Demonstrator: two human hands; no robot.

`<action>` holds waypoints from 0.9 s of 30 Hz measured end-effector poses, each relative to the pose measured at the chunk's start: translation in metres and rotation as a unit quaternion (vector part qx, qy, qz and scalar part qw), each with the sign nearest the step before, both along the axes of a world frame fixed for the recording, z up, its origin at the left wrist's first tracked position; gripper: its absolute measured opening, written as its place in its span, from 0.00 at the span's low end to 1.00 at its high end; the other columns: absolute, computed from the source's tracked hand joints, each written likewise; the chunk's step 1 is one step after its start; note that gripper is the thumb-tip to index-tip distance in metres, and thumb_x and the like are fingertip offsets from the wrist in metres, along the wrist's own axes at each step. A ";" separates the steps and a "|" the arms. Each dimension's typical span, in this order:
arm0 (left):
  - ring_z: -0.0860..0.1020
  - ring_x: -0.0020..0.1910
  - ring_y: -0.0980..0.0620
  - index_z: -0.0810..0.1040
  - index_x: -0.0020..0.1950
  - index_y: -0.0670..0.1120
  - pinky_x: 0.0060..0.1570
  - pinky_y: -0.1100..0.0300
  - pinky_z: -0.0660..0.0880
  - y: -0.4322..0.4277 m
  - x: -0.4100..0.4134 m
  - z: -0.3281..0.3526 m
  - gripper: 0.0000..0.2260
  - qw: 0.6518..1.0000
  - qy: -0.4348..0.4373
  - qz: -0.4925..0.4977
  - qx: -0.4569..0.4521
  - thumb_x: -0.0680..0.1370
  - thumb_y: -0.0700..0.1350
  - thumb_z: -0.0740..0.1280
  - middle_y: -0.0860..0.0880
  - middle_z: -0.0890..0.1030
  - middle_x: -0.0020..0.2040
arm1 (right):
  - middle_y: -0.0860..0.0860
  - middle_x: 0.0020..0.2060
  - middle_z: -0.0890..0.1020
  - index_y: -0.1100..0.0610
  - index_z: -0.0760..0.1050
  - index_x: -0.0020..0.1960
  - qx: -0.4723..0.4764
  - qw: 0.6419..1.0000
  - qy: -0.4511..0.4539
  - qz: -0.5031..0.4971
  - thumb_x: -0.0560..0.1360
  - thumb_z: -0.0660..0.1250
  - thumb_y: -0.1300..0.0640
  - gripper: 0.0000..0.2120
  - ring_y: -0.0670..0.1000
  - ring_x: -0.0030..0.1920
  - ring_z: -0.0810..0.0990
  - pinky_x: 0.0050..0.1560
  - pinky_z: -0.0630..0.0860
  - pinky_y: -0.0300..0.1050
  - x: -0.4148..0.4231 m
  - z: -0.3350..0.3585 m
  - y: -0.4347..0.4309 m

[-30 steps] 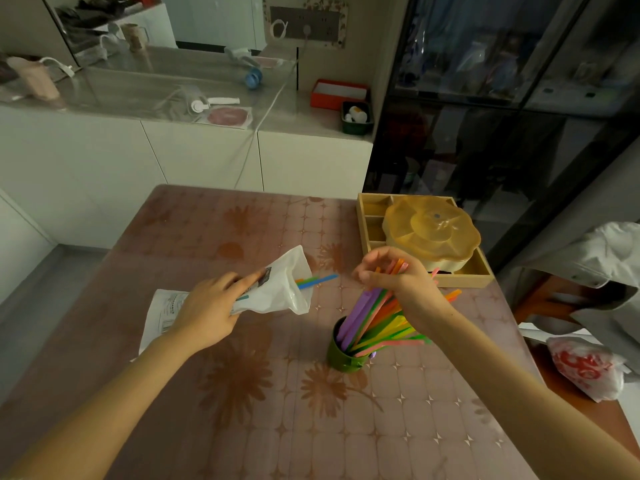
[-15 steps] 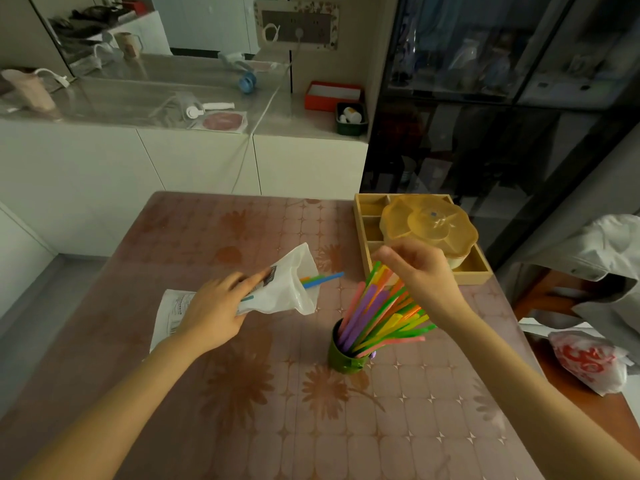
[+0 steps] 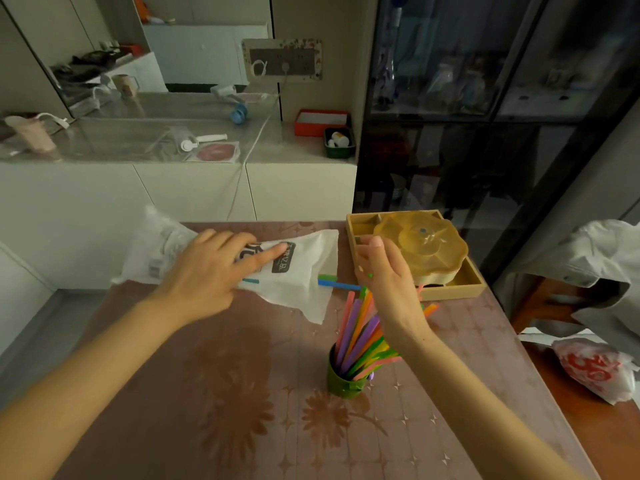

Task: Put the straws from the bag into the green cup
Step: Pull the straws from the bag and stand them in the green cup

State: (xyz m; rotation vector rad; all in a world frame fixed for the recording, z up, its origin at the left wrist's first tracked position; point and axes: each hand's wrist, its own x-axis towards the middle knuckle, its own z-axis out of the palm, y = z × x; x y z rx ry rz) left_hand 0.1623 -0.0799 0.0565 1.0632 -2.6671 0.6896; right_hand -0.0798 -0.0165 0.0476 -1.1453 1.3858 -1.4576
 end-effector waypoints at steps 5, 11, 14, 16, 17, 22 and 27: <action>0.74 0.41 0.42 0.60 0.71 0.54 0.41 0.51 0.62 -0.018 -0.005 0.083 0.46 0.982 -0.155 -0.053 -0.092 0.56 0.35 0.71 0.41 0.79 0.48 | 0.56 0.48 0.84 0.57 0.78 0.53 0.208 0.916 -0.336 0.064 0.80 0.54 0.44 0.20 0.58 0.48 0.84 0.37 0.83 0.51 0.017 0.001 -0.015; 0.73 0.38 0.44 0.64 0.70 0.54 0.40 0.52 0.58 -0.022 -0.029 0.129 0.41 0.941 -0.297 -0.119 -0.114 0.59 0.39 0.73 0.44 0.76 0.43 | 0.58 0.52 0.82 0.58 0.78 0.53 0.284 0.818 -0.487 0.116 0.79 0.56 0.45 0.19 0.63 0.48 0.84 0.36 0.82 0.57 0.032 -0.006 -0.021; 0.72 0.44 0.44 0.52 0.72 0.56 0.43 0.51 0.59 -0.021 -0.045 0.137 0.43 0.920 -0.351 -0.130 -0.116 0.64 0.42 0.72 0.45 0.76 0.51 | 0.60 0.47 0.85 0.59 0.85 0.46 0.290 0.778 -0.537 0.149 0.78 0.62 0.47 0.19 0.63 0.44 0.85 0.35 0.81 0.56 0.035 -0.010 -0.019; 0.72 0.44 0.44 0.50 0.71 0.56 0.43 0.50 0.62 -0.019 -0.054 0.143 0.44 0.910 -0.367 -0.139 -0.134 0.63 0.39 0.72 0.45 0.75 0.50 | 0.61 0.46 0.85 0.60 0.85 0.42 0.282 0.755 -0.567 0.169 0.77 0.64 0.47 0.19 0.62 0.45 0.85 0.37 0.82 0.55 0.034 -0.015 -0.017; 0.71 0.43 0.44 0.49 0.71 0.55 0.42 0.50 0.63 -0.018 -0.057 0.146 0.45 0.905 -0.377 -0.139 -0.142 0.63 0.37 0.71 0.45 0.75 0.49 | 0.61 0.47 0.85 0.60 0.85 0.42 0.280 0.745 -0.580 0.175 0.76 0.64 0.46 0.20 0.62 0.47 0.85 0.39 0.82 0.56 0.032 -0.017 -0.017; 0.70 0.46 0.42 0.46 0.72 0.53 0.44 0.48 0.66 -0.019 -0.056 0.158 0.43 0.876 -0.418 -0.158 -0.179 0.63 0.32 0.61 0.44 0.75 0.50 | 0.61 0.52 0.84 0.60 0.85 0.46 0.279 0.770 -0.534 0.208 0.76 0.60 0.42 0.24 0.63 0.51 0.83 0.41 0.83 0.57 0.016 -0.027 -0.018; 0.71 0.48 0.39 0.48 0.73 0.51 0.46 0.45 0.65 -0.022 -0.052 0.171 0.44 0.856 -0.400 -0.190 -0.267 0.62 0.27 0.60 0.39 0.74 0.52 | 0.61 0.51 0.84 0.59 0.76 0.61 0.226 0.785 -0.470 0.334 0.75 0.60 0.43 0.23 0.59 0.43 0.86 0.34 0.83 0.49 0.003 -0.024 -0.015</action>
